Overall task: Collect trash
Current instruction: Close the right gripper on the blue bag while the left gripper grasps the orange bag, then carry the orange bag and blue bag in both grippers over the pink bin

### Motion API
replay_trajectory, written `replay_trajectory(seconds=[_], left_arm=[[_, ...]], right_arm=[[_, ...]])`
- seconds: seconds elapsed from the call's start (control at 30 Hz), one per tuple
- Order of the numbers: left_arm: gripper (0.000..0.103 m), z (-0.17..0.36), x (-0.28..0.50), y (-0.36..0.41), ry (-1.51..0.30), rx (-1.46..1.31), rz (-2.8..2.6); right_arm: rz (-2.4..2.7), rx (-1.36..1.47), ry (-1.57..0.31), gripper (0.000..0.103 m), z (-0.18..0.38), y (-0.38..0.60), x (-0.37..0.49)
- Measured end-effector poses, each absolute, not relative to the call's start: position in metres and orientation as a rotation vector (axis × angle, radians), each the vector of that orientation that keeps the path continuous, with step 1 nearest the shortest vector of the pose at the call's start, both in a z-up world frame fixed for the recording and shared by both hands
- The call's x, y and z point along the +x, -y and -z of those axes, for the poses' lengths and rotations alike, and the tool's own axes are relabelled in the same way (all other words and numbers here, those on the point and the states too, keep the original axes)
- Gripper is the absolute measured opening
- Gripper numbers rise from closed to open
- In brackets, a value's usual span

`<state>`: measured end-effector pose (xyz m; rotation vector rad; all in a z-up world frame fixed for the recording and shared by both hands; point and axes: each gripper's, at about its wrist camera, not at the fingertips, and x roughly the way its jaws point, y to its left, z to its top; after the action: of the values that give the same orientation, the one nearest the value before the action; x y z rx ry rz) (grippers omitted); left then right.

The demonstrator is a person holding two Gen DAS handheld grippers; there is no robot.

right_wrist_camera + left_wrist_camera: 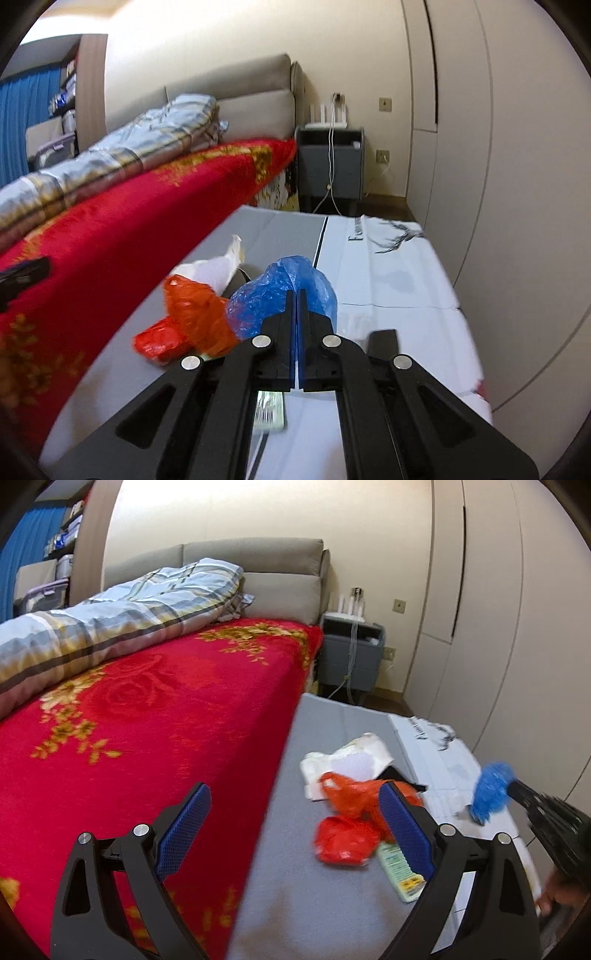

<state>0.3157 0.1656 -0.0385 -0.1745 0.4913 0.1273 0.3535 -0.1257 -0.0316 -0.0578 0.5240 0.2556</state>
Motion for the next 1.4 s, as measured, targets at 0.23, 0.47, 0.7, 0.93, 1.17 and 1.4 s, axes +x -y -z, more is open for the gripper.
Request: replay_trajectory(seconds=[0.23, 0.47, 0.7, 0.93, 1.17, 1.4], left_arm=[[0.089, 0.063, 0.358, -0.108, -0.485, -0.161, -0.021], [0.089, 0.098, 0.397, -0.077, -0.514, -0.121, -0.008], [0.089, 0.117, 0.412, -0.069, -0.543, -0.087, -0.033], [0.08, 0.124, 0.427, -0.068, -0.621, -0.093, -0.016], [0.036, 0.111, 0.41, -0.079, -0.555, -0.151, 0.034], [0.034, 0.057, 0.368, -0.09, -0.483, -0.162, 0.068]], right_arm=[[-0.225, -0.013, -0.581, 0.001, 0.031, 0.169, 0.287], [-0.196, -0.01, -0.64, 0.001, 0.047, 0.199, 0.267], [-0.177, 0.011, -0.657, 0.001, 0.055, 0.213, 0.271], [-0.186, 0.009, -0.661, 0.001, 0.059, 0.21, 0.273], [-0.173, 0.028, -0.656, 0.001, 0.052, 0.215, 0.268], [-0.182, 0.052, -0.606, 0.001, 0.019, 0.223, 0.245]])
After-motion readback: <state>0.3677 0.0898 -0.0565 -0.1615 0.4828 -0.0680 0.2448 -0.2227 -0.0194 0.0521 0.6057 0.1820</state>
